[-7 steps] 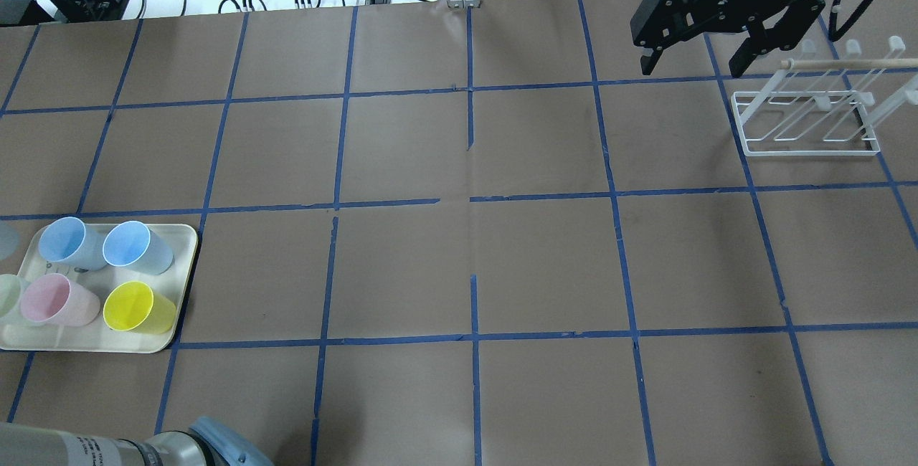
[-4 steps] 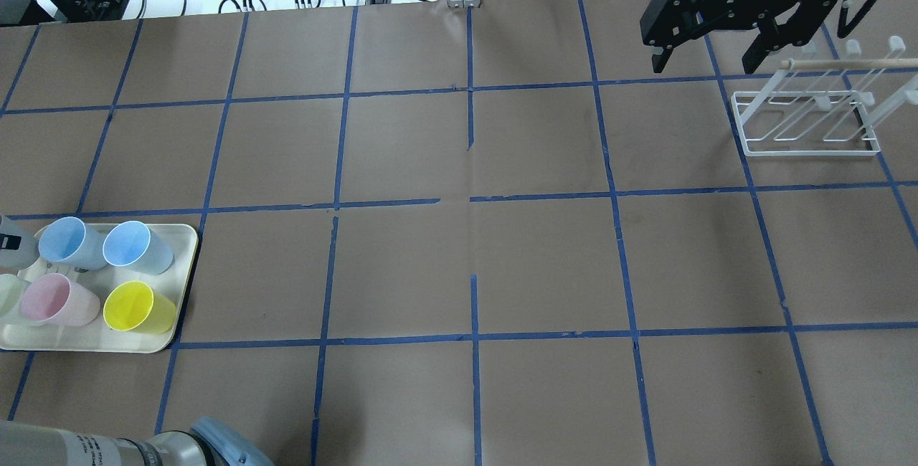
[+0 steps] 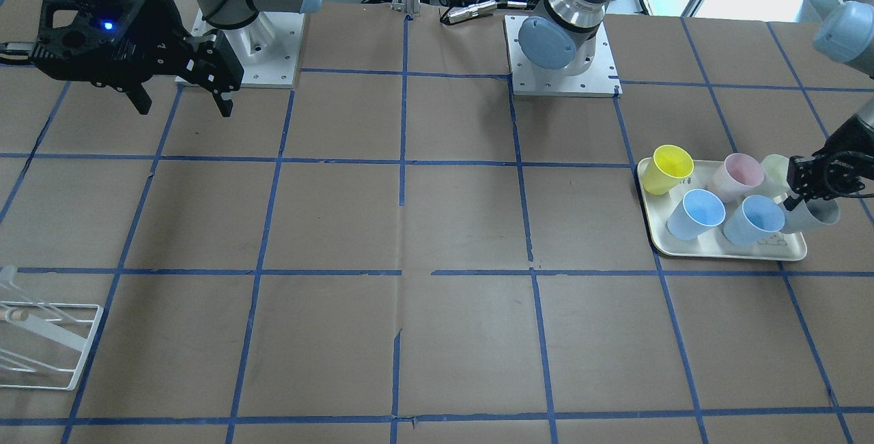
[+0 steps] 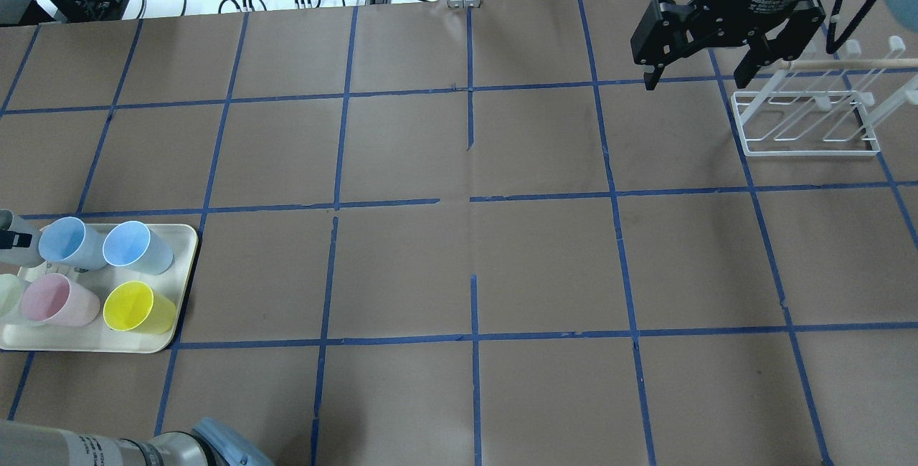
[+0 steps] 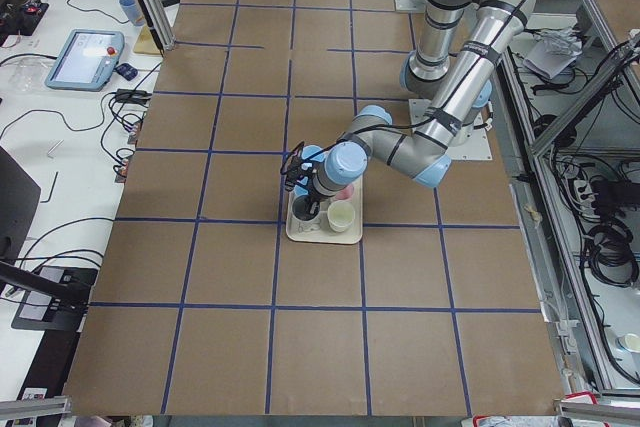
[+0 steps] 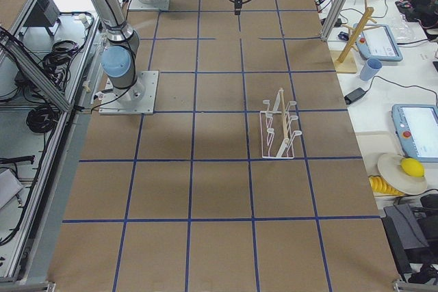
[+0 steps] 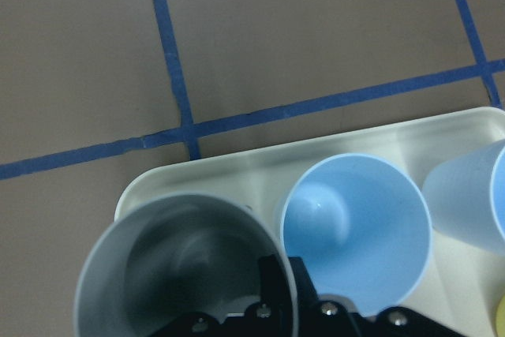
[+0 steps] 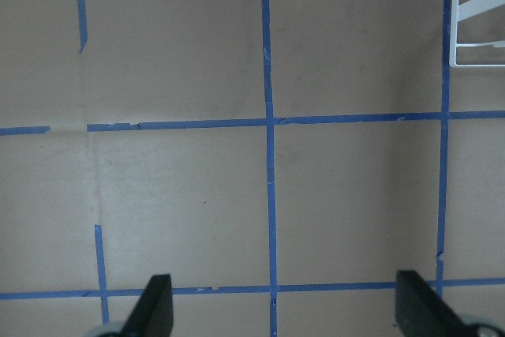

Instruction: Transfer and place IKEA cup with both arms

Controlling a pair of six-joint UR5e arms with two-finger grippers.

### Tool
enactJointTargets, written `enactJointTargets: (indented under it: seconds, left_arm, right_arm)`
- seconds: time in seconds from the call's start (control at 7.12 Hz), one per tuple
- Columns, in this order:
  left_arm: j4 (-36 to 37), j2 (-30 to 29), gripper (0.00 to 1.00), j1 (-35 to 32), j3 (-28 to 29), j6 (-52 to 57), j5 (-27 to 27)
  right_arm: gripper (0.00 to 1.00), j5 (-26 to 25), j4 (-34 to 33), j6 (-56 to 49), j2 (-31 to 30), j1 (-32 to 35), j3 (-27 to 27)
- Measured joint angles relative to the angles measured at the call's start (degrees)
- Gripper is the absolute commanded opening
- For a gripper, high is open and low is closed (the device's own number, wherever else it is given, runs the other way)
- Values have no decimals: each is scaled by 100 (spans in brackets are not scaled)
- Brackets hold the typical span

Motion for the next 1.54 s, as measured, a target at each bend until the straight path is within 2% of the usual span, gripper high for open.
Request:
enactJointTargets:
  seconds: [0.14,0.98,1.26,1.4,1.54]
  left_arm:
    - [1,-7,86,-5,-3,-6,-3]
    - [-33,101,92,-88,161,-321,117]
    - [-124,326,92,-667,401,-816,738]
    - [-281,485,100,-1111,539,-1319,1029]
    - [-466,655,100,-1600,643,-2040,1152]
  right_arm:
    - [100,-6,-78,-5,1,2,12]
    - [100,12,-139,-8,2,3,28]
    - [100,15,-139,-7,4,3,27]
    - [100,15,-138,-9,5,3,23]
    - [100,15,-134,-8,5,3,20]
